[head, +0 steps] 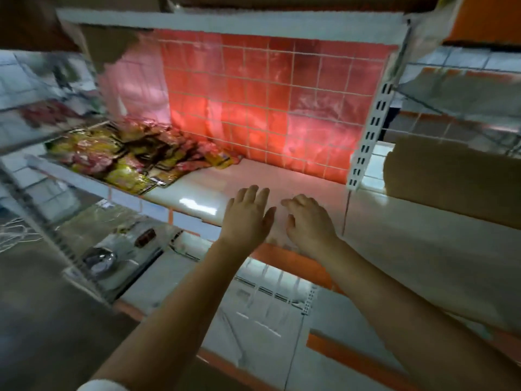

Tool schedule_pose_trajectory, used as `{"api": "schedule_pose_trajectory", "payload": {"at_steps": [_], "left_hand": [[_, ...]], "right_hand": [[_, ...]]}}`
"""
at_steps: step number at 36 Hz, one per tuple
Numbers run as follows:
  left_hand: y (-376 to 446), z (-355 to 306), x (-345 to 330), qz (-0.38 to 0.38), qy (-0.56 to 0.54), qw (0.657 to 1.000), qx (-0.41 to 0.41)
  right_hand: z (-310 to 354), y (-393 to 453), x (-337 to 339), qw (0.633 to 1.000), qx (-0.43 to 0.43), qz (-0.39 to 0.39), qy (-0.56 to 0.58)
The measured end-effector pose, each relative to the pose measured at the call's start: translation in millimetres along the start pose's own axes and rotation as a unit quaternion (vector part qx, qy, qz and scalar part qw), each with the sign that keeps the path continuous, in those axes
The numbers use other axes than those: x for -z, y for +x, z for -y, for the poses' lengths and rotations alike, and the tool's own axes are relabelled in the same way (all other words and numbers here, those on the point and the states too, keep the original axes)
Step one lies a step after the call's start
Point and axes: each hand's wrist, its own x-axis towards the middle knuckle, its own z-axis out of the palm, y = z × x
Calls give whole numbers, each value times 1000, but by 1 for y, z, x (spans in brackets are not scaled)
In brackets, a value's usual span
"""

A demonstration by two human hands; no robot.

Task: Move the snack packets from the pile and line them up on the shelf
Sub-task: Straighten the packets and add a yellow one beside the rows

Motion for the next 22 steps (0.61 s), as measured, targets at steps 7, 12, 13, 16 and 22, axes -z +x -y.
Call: {"api": "schedule_pose_trajectory", "payload": {"at_steps": [7, 12, 13, 16, 22], "left_hand": [[-8, 90, 18, -17, -4, 999, 46], [7, 145, 10, -17, -5, 997, 68], [12, 157, 8, -18, -10, 997, 73], [32, 190, 3, -1, 18, 996, 93], [78, 266, -5, 34, -25, 993, 115]], "right_hand": [[66, 48, -34, 999, 28, 7, 31], [81, 93, -58, 999, 15, 15, 38], [83, 104, -62, 999, 13, 18, 37], [87, 143, -75, 999, 0, 13, 50], [111, 223, -111, 989, -54, -31, 137]]}}
